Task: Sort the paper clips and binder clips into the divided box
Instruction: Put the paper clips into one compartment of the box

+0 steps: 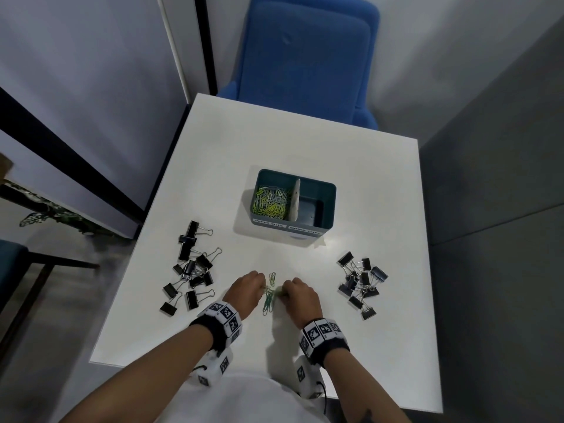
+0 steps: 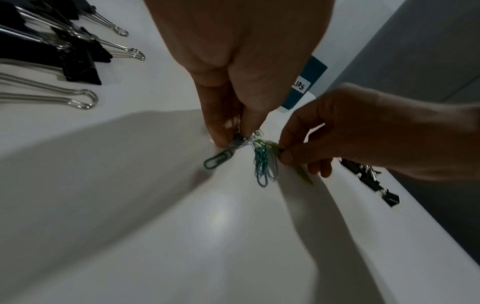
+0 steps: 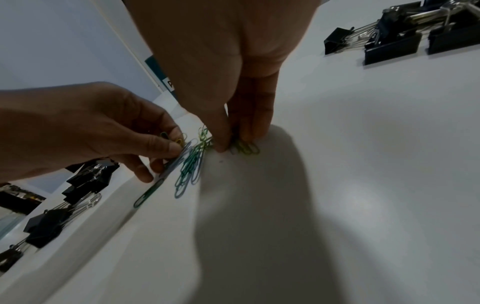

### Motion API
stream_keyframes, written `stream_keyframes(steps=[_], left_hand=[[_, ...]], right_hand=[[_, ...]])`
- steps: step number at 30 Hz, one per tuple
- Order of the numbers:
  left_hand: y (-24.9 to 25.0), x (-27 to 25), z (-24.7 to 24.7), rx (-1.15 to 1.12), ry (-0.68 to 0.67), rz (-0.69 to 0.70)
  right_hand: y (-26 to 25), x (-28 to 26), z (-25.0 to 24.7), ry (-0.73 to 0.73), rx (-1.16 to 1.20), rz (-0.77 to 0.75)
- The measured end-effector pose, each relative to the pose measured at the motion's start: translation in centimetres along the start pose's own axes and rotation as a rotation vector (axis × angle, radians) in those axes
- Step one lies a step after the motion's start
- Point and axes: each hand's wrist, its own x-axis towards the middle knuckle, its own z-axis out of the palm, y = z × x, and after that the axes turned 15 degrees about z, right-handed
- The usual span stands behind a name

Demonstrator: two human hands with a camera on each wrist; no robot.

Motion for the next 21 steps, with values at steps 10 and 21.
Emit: stream_keyframes(steps=[10,21], left_hand=[[2.6,2.7,-8.7,-0.146,0.318,0.119],[2.8,9.1,-15.9,-0.107,0.525,0.020]], right_hand=[[1.6,-0.8,-1.9,-0.034,0.055,0.042],[-3.3,3.0,-13.3,0.197,0.419,-0.009]])
